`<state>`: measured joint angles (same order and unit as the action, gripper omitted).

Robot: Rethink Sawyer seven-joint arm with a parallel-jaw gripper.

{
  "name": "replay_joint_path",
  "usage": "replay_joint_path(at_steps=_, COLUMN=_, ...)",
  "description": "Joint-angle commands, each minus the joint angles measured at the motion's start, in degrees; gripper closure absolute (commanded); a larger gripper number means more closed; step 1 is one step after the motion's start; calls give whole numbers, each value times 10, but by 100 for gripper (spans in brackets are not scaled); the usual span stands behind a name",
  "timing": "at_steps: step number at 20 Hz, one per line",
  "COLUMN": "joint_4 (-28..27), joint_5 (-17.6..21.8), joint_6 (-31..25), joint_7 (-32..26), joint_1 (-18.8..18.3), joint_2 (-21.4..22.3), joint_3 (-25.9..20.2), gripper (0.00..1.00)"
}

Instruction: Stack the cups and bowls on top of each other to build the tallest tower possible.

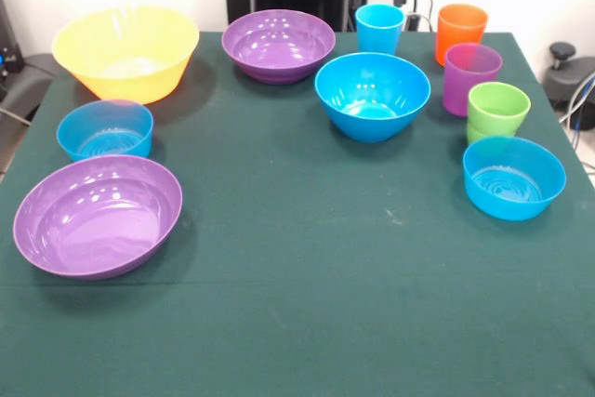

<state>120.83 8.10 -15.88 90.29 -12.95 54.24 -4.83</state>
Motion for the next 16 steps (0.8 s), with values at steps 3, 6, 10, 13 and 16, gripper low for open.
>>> replay_joint_path(at_steps=3, joint_4=-69, joint_5=91, joint_6=17, joint_7=-5, joint_1=-7, joint_2=-67, joint_3=-23, gripper=0)
replay_joint_path(at_steps=6, joint_4=-82, joint_5=113, joint_6=-9, joint_7=-8, joint_1=4, joint_2=-70, joint_3=-9, gripper=0)
replay_joint_path(at_steps=10, joint_4=-95, joint_5=131, joint_6=-5, joint_7=-7, joint_1=-3, joint_2=-86, joint_3=-24, gripper=0)
replay_joint_path(at_steps=13, joint_4=-111, joint_5=132, joint_6=8, joint_7=15, joint_1=0, joint_2=-96, joint_3=-17, gripper=0)
replay_joint_path(at_steps=16, joint_4=-133, joint_5=142, joint_6=-12, joint_7=26, joint_1=22, joint_2=-94, joint_3=12, gripper=0)
